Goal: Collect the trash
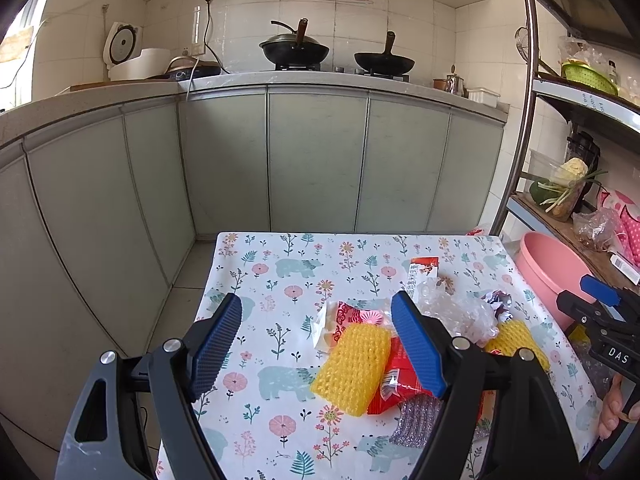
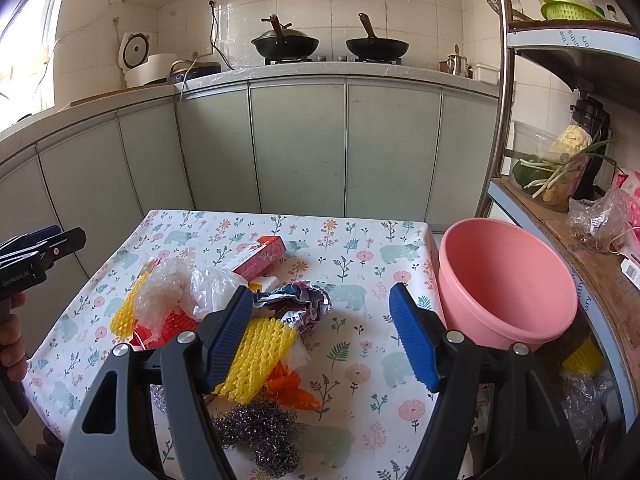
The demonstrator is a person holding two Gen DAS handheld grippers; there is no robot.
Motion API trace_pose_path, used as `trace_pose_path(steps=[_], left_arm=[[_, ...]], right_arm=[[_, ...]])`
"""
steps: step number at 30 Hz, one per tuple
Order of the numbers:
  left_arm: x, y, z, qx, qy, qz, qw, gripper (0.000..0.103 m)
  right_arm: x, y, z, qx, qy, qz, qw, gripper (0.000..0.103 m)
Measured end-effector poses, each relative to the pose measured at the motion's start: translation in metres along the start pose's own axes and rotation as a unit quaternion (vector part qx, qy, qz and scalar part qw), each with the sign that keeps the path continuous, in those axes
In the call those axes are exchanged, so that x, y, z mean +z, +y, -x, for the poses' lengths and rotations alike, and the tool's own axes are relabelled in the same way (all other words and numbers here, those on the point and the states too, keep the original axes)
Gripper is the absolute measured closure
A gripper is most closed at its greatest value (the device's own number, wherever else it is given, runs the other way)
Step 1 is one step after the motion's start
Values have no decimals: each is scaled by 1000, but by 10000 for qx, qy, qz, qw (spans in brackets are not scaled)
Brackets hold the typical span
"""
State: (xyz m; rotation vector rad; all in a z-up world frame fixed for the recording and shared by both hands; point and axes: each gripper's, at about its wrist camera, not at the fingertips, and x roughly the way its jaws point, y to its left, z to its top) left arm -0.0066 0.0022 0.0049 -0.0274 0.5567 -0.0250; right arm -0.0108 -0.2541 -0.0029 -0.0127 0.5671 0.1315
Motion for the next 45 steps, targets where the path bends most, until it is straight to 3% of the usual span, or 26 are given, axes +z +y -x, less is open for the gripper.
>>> trace_pose_path(steps=[12, 28, 39, 45], left_arm=[[-4, 4, 1, -187, 48, -69, 9998, 26], [-24, -9, -23, -673, 675, -326, 9949, 27], [-39, -15, -49, -1097, 1157, -293, 9868, 47], [-46, -15, -69, -1099, 1427, -267, 9833, 61]], right_arm=[[0, -1, 3, 3, -31, -20, 10000, 32], [-9, -3, 1, 401, 277, -33, 9988, 32], [-17, -4, -2, 920, 584, -141, 9939, 32], [-19, 2, -3, 1155, 650, -46, 9912, 32]])
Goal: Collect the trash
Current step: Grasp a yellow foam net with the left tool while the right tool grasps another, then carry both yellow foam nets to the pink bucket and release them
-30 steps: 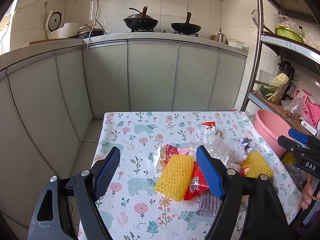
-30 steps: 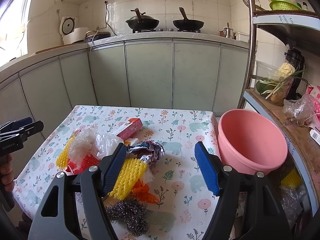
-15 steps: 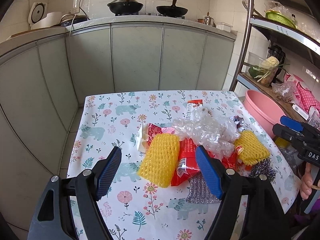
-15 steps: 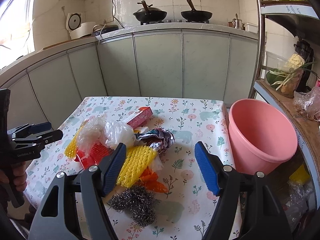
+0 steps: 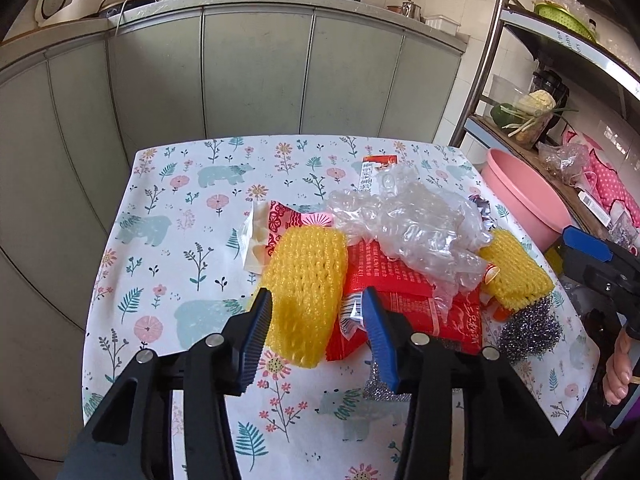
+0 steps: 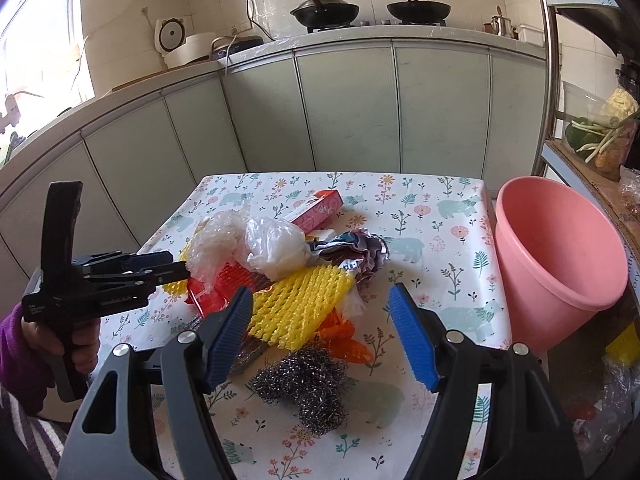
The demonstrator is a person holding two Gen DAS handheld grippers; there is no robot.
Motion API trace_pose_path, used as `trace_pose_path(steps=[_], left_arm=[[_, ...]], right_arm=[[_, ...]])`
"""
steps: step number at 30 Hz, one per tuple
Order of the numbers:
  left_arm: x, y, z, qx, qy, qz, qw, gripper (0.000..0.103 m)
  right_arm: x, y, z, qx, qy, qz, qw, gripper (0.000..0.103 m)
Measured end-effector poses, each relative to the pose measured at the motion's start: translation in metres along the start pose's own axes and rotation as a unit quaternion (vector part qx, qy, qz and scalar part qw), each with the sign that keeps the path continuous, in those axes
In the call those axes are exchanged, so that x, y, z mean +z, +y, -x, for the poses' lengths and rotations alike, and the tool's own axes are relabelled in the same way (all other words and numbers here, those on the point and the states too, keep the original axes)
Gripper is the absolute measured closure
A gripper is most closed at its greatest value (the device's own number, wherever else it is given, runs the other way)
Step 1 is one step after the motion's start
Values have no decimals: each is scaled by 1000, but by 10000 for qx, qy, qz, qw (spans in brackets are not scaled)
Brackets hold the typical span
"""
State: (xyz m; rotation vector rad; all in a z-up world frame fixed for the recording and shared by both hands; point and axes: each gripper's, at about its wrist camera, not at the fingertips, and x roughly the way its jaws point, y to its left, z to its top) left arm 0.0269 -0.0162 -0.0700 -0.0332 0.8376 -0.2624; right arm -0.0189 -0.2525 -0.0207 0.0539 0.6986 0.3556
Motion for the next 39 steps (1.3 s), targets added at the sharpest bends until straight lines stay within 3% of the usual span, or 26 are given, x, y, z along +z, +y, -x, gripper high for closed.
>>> trace_pose_path(steps=[3, 5, 6, 13, 18, 22, 26, 39], left_arm=[[-3, 6, -6, -31, 93, 132, 9999, 77], [-4, 11, -8, -116, 141, 223, 9996, 93], [-4, 13, -7, -137, 129, 253, 9995, 94], [-1, 10, 14, -223, -207, 108, 9995, 95], [2, 9, 27, -268, -387, 62, 9989, 95], [4, 9, 37, -254, -484, 49, 9985, 95], [6, 9, 43, -244, -566, 59, 9981, 96], [27, -19, 78, -420, -1063, -231, 9932, 96]], right_arm=[[-1, 4, -2, 96, 54, 45, 9999, 32], [-2, 5, -5, 159, 106, 60, 9998, 32], [-2, 6, -6, 178, 126, 68, 9997, 32], [-2, 8, -14, 122, 228, 107, 9996, 35], [-5, 4, -24, 203, 464, -39, 9987, 52], [-6, 2, -27, 295, 542, -78, 9981, 76], [-5, 1, -23, 322, 445, -106, 9984, 91], [11, -6, 17, 323, -154, -42, 9994, 94]])
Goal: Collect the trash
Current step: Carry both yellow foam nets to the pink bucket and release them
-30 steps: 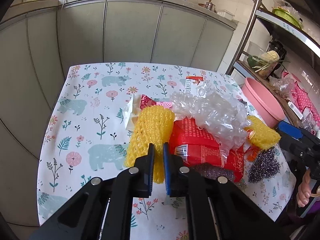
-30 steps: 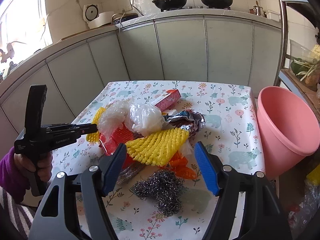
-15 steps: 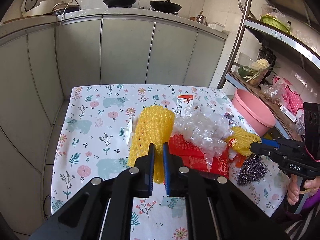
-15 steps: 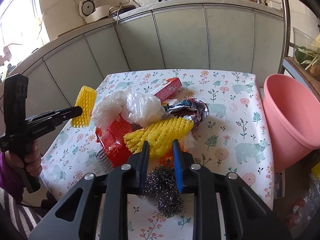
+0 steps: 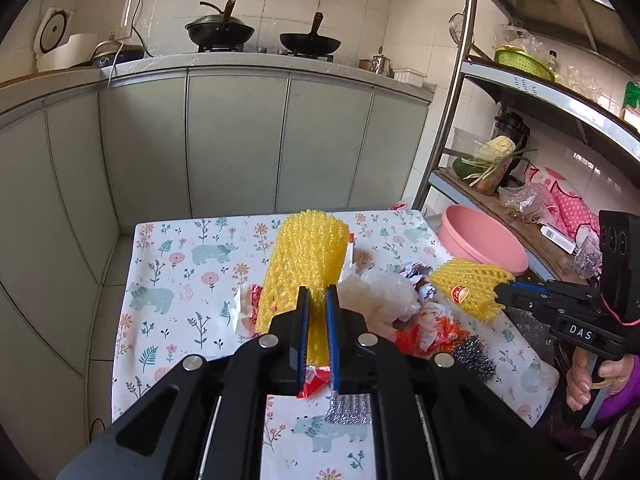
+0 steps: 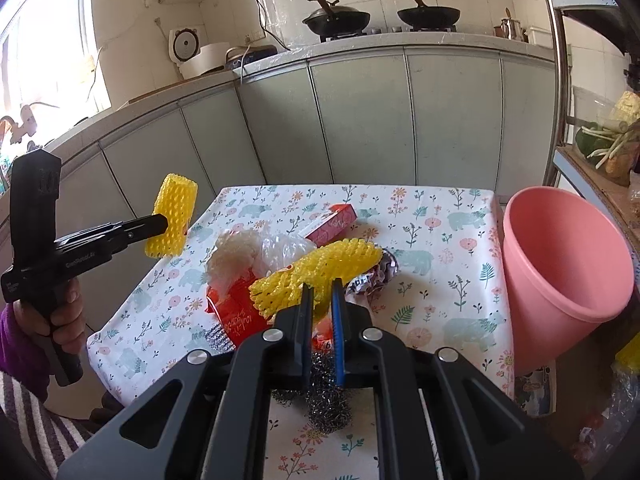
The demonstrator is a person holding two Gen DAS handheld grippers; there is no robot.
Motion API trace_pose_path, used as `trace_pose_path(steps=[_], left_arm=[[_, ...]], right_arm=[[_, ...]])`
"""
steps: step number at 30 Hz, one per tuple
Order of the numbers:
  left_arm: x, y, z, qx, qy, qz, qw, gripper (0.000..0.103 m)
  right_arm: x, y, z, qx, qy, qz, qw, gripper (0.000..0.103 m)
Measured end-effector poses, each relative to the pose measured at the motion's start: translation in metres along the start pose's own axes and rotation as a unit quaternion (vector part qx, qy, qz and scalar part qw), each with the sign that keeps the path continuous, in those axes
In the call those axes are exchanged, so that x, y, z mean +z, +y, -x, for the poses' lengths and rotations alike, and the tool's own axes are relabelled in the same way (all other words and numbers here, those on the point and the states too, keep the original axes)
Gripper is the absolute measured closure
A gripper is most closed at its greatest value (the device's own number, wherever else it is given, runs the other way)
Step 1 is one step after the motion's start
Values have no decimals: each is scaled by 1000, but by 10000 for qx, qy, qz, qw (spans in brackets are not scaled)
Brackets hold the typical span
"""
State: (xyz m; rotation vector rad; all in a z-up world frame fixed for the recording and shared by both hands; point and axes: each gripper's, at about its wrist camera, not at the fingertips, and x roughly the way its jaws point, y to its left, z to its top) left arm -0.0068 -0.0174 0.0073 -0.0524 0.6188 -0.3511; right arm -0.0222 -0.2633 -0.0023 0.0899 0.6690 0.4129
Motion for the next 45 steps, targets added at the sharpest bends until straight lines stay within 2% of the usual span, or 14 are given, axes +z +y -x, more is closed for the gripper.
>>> trace_pose_path(steps=[9, 20, 33, 38, 45], left_arm=[[33, -44, -7, -596, -290, -226, 9975, 96], [71, -125, -55, -1267, -471, -645, 9887, 96], [100, -231, -139, -2024, -164, -926, 9748, 95], [100, -261, -177, -2110, 96, -978, 9725, 95], [100, -278, -229, -2070, 550, -842, 9732, 96]], right_arm=[[14, -27, 28, -321, -509, -149, 9981, 94], [18, -79, 51, -1088, -931, -495, 9885, 94], [18, -155, 54, -1823, -1161, -1168, 9694, 94], [15, -181, 41, -1973, -1028, -1324, 9659, 94], [5, -210, 21, -2107, -817, -1540, 9619, 94]])
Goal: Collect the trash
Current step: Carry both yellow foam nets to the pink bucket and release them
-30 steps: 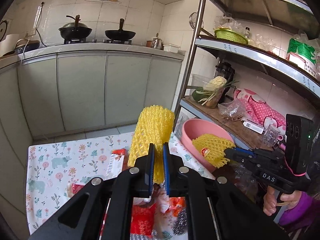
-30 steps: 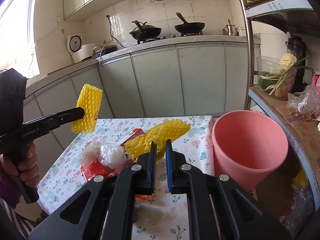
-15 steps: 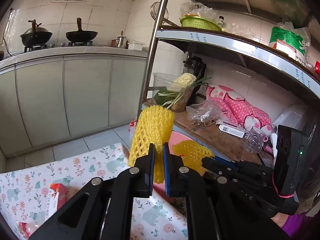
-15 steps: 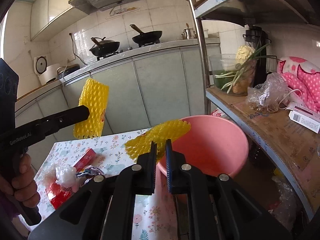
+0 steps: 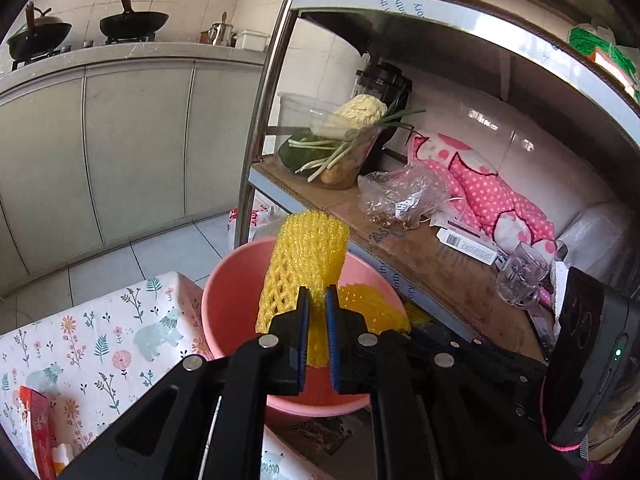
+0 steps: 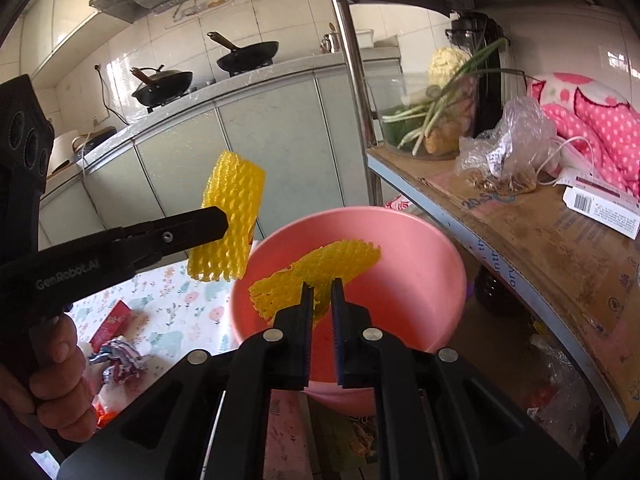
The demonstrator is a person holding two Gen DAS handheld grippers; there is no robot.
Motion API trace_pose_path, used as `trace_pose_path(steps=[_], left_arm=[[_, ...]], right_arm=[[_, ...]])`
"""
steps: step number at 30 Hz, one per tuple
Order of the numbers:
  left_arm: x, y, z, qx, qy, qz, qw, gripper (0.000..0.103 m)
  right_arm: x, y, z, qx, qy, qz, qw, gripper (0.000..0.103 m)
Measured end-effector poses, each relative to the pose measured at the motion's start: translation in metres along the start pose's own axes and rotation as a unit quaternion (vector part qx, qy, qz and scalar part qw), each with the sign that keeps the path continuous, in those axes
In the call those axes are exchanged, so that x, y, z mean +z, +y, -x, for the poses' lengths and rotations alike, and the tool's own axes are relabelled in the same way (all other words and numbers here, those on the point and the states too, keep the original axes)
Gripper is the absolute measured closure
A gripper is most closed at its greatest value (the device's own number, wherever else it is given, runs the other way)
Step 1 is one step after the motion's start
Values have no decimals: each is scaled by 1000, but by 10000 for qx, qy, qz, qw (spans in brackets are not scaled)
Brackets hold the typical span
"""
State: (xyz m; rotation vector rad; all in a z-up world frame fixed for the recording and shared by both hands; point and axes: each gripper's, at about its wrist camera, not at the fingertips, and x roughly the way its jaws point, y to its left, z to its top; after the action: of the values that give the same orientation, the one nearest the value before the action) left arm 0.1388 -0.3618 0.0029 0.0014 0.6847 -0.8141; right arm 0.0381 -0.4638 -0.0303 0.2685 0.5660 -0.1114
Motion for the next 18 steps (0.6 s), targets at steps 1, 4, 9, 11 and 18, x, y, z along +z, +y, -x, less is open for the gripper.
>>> trace_pose_path(steps=[1, 4, 9, 11, 18], left_arm=[[-1, 1, -8, 14, 87, 11, 10000, 95], [-6, 7, -22, 63, 309, 59, 9995, 95], [-16, 14, -40, 274, 588, 127, 9978, 94], [-19, 17, -44, 364, 692, 172, 9968, 87], [-20, 26, -42, 319, 767, 397, 9958, 65]], right_arm=[[-2, -1, -2, -19, 42, -8, 10000, 94], [-6, -4, -12, -101, 184, -22, 9998, 94], [-12, -9, -25, -164, 389, -115, 9990, 94], [-14, -12, -30, -155, 529, -242, 9982, 94], [-19, -25, -37, 2, 708, -655, 9953, 80]])
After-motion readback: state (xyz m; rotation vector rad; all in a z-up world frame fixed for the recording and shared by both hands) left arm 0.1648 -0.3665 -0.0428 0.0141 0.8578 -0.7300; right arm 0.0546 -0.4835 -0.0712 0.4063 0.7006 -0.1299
